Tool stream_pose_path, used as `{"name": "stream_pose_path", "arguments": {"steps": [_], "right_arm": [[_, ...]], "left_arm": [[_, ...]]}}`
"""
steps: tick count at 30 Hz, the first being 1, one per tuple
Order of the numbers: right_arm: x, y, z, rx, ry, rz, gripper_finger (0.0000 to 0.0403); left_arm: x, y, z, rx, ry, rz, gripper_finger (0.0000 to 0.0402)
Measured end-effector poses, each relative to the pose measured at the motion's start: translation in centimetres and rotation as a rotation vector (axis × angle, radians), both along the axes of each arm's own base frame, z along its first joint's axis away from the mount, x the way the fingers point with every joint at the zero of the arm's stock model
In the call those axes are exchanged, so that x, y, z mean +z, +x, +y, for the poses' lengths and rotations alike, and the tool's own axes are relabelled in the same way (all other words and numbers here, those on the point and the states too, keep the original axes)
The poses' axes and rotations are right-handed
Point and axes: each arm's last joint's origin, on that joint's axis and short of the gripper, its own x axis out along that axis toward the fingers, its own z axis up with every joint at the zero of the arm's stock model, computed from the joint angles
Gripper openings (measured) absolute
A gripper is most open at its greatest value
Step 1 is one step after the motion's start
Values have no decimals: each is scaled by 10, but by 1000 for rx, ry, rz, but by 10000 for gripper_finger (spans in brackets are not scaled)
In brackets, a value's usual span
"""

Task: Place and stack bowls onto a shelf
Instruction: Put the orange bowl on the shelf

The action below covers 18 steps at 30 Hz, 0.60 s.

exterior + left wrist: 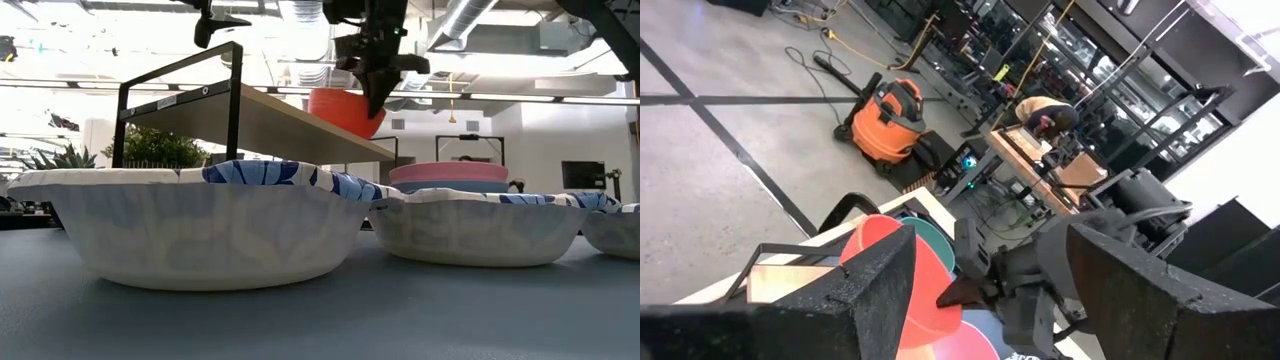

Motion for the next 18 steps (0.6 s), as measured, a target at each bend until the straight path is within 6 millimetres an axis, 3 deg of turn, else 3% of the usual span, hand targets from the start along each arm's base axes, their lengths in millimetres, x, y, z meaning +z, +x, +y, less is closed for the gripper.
{"name": "stream_pose_path", "arguments": {"steps": [11,18], "right_arm": [[0,-1,1,101,-75,77,37],[-1,0,6,133,40,40,31]], "left_arm": [[0,0,0,0,-16,-6,243],[0,0,0,0,-15,-6,243]]}}
